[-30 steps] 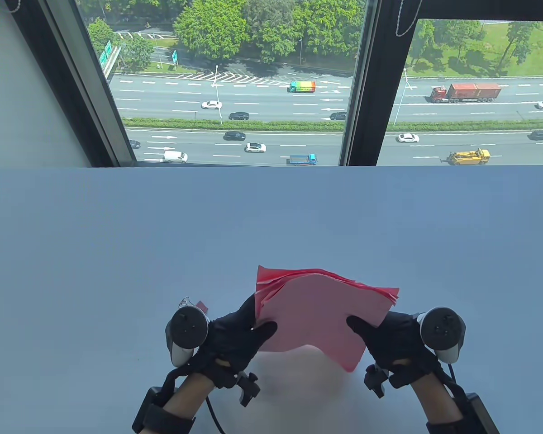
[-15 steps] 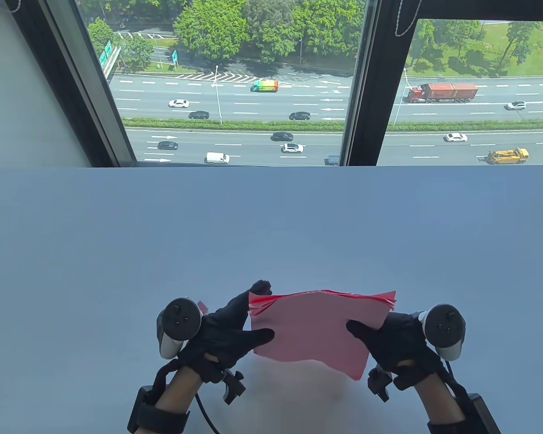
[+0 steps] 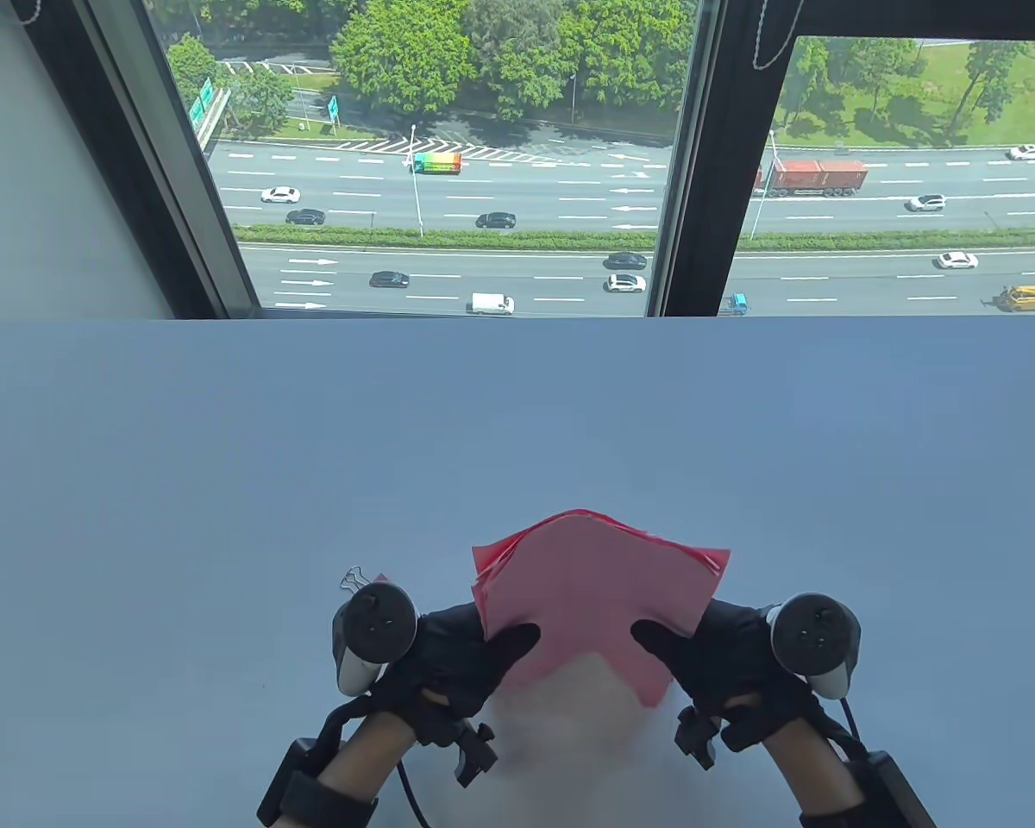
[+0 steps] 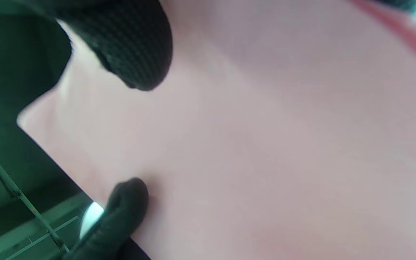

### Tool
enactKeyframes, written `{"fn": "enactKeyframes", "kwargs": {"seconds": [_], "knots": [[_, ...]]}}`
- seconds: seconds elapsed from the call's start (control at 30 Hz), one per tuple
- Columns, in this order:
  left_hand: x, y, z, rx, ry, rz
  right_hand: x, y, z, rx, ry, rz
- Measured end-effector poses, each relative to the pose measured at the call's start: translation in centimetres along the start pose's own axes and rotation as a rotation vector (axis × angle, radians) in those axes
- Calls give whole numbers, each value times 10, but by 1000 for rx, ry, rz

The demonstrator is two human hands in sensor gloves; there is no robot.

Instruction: Clip paper with binder clip (Left hand to clip)

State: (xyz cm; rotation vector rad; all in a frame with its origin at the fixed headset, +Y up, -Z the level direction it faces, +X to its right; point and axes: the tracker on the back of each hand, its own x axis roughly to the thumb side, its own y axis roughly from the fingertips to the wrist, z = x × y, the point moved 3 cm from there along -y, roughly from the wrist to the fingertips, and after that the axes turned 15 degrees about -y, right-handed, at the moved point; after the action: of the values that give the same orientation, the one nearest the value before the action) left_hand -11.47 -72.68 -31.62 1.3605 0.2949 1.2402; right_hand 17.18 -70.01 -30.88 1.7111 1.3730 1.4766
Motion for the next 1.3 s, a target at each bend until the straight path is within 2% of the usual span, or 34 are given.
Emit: {"fn": "enactKeyframes", "kwargs": {"seconds": [0.1,0.17,0.2,0.23,0.3,0.4,0.5,0.6,0.73,0.87,0.97,1.17,1.3], "knots": [[7,1,-1,55,-26,38,9,1,0,-36,-24,52],[4,-1,3,35,-81,7,8,1,1,-63,28,52],[-1,-1,5,-12,-100,-30,4,-1,1,-51,65,21],[-3,0,5,-9,-84,-21,1,-1,0,-27,79,-18],[-1,0,2,63,-51,-12,2,0,0,-22,39,9],[8,2,-1,96,-104,35,8,1,2,-37,3,35],[6,0,-5,87,-36,32,-1,0,6,9,-35,-21],[2,0,-11,44,44,18,-2,-1,15,9,-77,-29],[5,1,-20,54,87,23,-4,0,18,109,-140,-101],[7,2,-27,78,86,29,-7,0,16,168,-236,-125],[7,3,-30,76,67,30,-9,-1,18,165,-305,-133],[9,1,-25,5,43,41,-8,0,8,194,-284,-141],[8,2,-32,30,41,36,-6,-1,7,213,-290,-135]]}}
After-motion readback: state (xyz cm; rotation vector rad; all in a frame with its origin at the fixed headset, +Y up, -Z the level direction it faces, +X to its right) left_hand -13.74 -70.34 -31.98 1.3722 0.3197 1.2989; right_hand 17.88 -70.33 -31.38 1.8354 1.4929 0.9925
